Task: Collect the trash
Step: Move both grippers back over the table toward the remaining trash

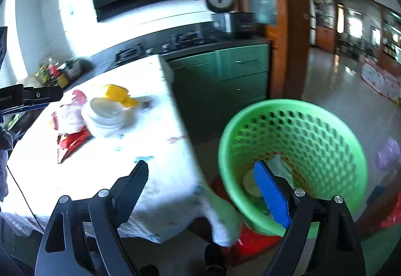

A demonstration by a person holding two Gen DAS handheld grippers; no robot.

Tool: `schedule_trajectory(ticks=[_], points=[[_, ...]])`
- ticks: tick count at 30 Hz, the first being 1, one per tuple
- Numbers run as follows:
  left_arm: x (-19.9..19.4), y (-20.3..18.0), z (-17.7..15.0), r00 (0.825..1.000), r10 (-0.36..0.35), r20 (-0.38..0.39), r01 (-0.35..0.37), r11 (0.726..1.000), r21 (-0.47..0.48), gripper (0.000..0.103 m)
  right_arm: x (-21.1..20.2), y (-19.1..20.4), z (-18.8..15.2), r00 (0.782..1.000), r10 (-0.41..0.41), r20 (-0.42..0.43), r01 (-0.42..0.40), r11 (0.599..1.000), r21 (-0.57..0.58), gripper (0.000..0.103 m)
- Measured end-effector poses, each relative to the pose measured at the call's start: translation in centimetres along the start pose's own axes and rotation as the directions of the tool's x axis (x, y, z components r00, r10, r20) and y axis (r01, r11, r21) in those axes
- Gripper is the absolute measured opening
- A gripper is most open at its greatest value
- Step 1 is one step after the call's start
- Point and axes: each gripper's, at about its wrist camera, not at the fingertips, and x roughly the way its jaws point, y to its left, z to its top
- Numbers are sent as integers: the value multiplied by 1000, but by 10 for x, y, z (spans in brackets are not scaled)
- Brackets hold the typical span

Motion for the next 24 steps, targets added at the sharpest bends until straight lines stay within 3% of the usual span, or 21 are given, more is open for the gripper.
schedule_trajectory(ticks=[11,17,24], points=[[-15,93,-4,994,111,9,-109,983,-146,80,44,75,33,989,143,-40,-146,983,-111,83],[-15,112,-6,992,125,0,-123,978,-170,80,72,107,48,974,214,-75,-222,966,-129,83],[-11,131,-7,991,133,-17,-134,970,-203,80,103,145,59,970,226,-87,-240,946,-217,78]])
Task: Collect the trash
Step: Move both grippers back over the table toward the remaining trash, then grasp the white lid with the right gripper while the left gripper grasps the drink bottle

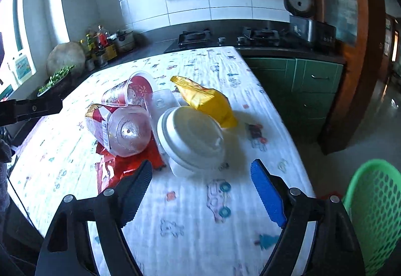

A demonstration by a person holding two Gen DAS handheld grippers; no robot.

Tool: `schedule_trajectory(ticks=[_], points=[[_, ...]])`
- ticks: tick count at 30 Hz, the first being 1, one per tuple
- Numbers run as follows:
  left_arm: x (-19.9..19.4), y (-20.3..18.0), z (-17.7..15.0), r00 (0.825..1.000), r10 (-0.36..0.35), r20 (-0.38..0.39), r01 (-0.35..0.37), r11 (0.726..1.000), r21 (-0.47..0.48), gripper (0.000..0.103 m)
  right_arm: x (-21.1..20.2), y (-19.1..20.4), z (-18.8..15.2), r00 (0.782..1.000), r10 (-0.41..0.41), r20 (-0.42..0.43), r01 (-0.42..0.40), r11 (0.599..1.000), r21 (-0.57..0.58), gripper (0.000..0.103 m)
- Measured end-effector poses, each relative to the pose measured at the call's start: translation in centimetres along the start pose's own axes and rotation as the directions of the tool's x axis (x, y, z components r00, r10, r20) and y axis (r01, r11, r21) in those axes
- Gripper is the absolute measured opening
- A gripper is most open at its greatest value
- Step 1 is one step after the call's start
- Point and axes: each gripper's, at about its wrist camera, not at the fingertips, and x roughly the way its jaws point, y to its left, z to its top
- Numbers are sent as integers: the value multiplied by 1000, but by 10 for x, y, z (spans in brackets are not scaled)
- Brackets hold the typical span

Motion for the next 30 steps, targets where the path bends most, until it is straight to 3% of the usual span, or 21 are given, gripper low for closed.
schedule_trajectory(ticks=[6,15,23,30], points=[[6,8,3,1000,-6,-15,5,999,-39,80,23,-12,11,994,98,-38,-95,993,65,87],[19,9,10,1000,1,-24,-2,998,-62,81,51,-39,14,951,296,-90,-270,937,222,90],[24,9,10,1000,4,-29,-6,998,-57,81,53,-50,24,931,362,-39,-335,894,296,90],[26,13,11,999,9,-32,-11,998,-63,81,65,-63,23,931,364,-37,-324,866,380,85]])
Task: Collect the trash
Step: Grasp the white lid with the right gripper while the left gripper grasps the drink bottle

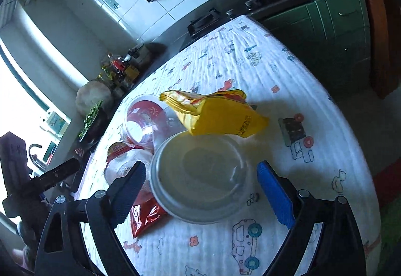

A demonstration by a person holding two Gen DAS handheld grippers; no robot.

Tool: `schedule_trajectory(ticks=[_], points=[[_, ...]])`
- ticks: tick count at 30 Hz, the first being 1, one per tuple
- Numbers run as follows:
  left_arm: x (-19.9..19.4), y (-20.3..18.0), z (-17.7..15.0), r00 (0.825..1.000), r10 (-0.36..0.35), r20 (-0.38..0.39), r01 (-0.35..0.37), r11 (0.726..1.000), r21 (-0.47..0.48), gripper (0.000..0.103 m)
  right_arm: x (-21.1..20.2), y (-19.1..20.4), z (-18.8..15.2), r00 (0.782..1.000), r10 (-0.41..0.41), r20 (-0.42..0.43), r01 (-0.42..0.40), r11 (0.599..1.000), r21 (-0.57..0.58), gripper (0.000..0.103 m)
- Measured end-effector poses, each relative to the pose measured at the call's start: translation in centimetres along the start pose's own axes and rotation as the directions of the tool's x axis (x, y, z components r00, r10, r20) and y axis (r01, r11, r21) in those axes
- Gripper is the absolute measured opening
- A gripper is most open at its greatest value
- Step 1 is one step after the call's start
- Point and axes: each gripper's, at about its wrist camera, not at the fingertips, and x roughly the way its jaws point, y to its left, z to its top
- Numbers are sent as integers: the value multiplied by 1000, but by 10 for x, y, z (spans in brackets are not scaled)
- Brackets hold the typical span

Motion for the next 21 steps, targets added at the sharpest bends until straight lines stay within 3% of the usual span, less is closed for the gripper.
schedule_trajectory(ticks=[7,8,12,18,21], points=[[10,1,0,999,-2,-47,-1,998,-65,87,7,-6,0,1000,5,-3,-5,999,33,82],[13,1,0,998,5,-58,-10,997,-82,88,6,-6,0,1000,9,1,-9,999,31,77],[25,5,-1,993,-10,-115,-10,984,-180,91,4,-1,-1,1000,-2,2,2,1000,2,77],[42,18,-4,986,-2,-167,-54,942,-332,93,-9,3,-6,999,-23,49,24,999,-27,77],[50,26,-5,984,-33,-174,-48,896,-442,94,-17,8,-9,997,-37,73,42,997,-67,77]])
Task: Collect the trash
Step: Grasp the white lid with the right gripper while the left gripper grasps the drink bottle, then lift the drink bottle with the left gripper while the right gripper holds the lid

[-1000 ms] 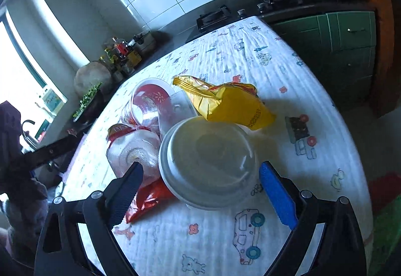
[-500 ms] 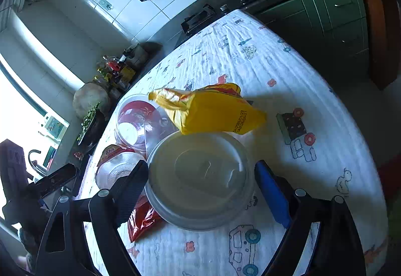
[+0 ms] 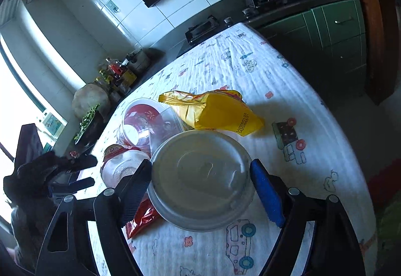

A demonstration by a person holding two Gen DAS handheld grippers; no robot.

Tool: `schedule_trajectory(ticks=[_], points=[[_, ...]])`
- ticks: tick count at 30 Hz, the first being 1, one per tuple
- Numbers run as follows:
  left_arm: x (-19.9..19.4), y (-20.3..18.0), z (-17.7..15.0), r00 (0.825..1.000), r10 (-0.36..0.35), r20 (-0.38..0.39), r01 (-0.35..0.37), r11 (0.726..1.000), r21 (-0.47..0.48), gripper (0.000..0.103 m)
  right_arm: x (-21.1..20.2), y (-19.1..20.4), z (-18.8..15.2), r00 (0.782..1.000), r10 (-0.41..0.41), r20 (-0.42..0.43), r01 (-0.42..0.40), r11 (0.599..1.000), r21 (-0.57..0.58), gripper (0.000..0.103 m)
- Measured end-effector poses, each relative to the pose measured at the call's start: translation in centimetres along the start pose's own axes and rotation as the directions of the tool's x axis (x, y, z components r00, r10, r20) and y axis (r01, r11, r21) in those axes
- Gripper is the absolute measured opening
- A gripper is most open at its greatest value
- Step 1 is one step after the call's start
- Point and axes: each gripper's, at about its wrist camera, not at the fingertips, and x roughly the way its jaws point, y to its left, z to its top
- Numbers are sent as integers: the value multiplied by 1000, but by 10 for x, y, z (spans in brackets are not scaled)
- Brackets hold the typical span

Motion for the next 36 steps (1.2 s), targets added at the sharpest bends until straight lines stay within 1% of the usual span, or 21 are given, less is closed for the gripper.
schedule_trajectory(ticks=[4,6,8,11,14,16,17,18,19,26,31,34,36], points=[[7,3,2,1000,-26,3,26,994,-104,94,-8,8,-4,999,-23,22,24,998,-62,77],[13,4,2,999,-44,-10,42,987,-158,94,-11,11,-8,999,-38,34,41,995,-90,77],[17,5,2,999,-43,-11,40,977,-208,94,-13,14,-12,998,-46,43,51,992,-111,77],[23,5,2,999,-30,-15,26,967,-253,94,-15,16,-18,998,-49,46,54,990,-131,77],[32,2,3,999,-35,-37,24,962,-271,94,-16,17,-21,997,-54,49,61,988,-143,77],[37,6,3,997,-57,-46,40,950,-310,93,-17,18,-23,997,-60,49,67,986,-154,77],[38,8,2,996,-74,-48,54,944,-324,89,-17,18,-25,997,-63,49,70,985,-158,77],[39,9,2,994,-97,-48,76,941,-331,81,-18,18,-27,997,-67,48,74,984,-162,77],[39,9,2,991,-126,-45,104,938,-330,78,-19,19,-28,996,-71,48,78,983,-165,77],[27,19,-1,987,-157,-46,138,951,-277,76,-31,18,-37,995,-78,61,87,982,-167,77],[4,25,-8,980,-194,-52,182,968,-172,75,-43,21,-42,994,-82,78,94,982,-164,77],[-12,28,-12,973,-225,-56,219,970,-104,73,-53,25,-45,992,-84,92,98,983,-158,77],[-23,30,-14,967,-250,-54,247,967,-61,72,-59,27,-46,990,-89,105,105,982,-159,77]])
